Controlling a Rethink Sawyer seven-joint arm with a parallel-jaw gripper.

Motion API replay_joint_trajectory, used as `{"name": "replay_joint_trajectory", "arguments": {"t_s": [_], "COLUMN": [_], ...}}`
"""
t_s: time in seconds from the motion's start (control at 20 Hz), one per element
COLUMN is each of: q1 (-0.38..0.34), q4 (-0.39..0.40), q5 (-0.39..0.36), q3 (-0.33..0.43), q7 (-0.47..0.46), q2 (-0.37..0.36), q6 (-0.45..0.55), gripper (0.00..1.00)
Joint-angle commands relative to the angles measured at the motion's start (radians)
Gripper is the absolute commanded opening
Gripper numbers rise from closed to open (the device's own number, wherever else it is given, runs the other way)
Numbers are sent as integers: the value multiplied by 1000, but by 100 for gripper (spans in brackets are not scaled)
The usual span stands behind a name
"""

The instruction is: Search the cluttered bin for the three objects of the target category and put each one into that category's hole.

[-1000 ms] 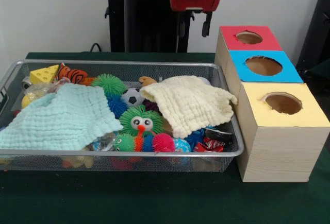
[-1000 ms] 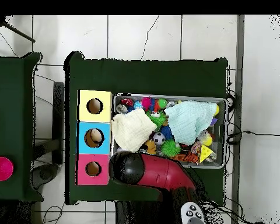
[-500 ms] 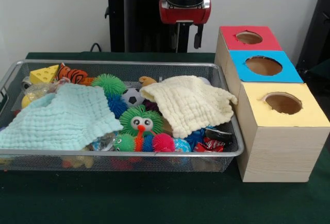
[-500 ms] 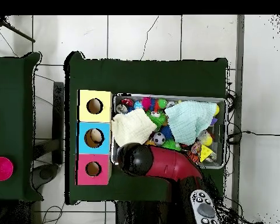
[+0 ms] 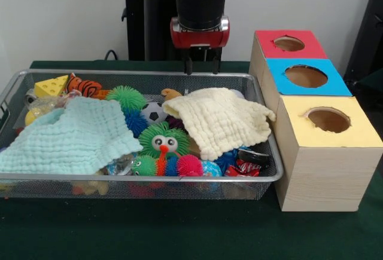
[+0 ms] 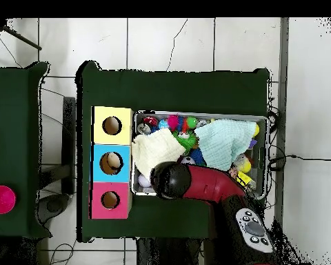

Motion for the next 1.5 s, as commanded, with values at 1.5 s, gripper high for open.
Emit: {"name": "replay_joint_trajectory", "arguments": {"t_s": [1.5], "q1": [-164], "q4": [-209], "q5": [-110], "q3": [219], "q7": [-147], "q2": [-2], "q6": [234], "gripper": [100]}}
